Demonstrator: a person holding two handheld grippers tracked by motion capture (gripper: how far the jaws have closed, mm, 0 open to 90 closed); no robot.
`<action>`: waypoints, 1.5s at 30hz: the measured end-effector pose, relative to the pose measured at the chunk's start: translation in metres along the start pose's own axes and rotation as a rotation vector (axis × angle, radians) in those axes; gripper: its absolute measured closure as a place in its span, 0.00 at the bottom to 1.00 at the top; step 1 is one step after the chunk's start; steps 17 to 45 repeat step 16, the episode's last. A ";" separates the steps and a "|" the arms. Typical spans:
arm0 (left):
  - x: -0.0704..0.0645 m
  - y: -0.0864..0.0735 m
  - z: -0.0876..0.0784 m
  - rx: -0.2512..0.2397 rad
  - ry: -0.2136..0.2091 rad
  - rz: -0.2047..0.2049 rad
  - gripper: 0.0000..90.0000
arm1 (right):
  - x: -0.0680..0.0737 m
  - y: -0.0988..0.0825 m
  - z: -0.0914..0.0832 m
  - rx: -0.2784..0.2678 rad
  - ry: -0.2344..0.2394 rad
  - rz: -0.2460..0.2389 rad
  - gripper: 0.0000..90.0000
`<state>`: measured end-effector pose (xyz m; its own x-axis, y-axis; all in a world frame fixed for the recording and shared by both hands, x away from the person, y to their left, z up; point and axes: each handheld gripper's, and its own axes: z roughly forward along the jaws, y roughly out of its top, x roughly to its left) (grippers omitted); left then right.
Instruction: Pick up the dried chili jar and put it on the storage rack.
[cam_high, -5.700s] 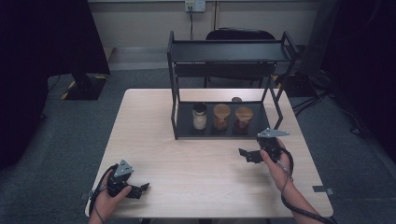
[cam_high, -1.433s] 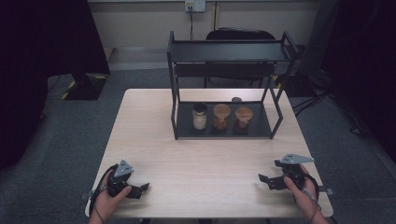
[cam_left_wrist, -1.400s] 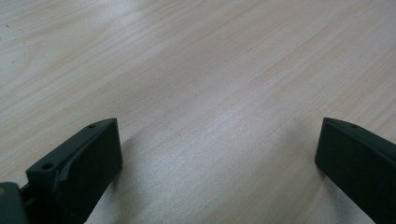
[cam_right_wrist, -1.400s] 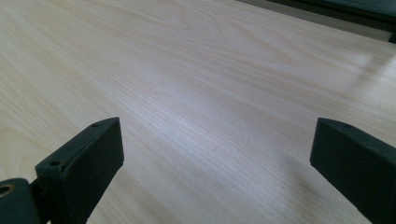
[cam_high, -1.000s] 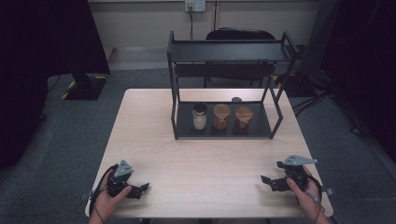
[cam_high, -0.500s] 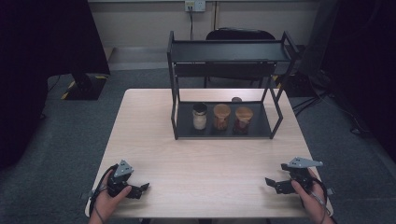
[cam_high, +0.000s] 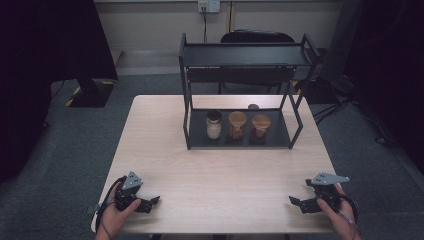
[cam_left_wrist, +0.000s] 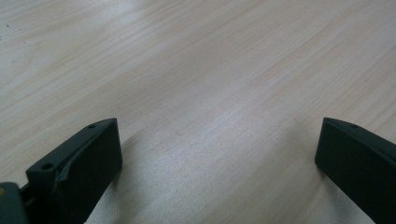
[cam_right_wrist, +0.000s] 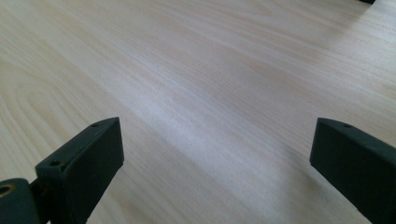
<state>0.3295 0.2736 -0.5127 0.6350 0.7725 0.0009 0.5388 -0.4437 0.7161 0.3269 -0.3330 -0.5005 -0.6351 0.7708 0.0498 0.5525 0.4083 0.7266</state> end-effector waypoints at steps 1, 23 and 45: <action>0.000 0.000 0.000 0.000 0.000 0.000 0.00 | 0.000 -0.001 -0.001 0.005 0.000 -0.001 0.02; -0.001 0.001 0.000 0.005 -0.002 -0.007 0.00 | -0.001 -0.002 -0.001 0.014 0.015 0.000 0.02; -0.001 0.001 0.000 0.005 -0.002 -0.007 0.00 | -0.001 -0.002 -0.001 0.014 0.015 0.000 0.02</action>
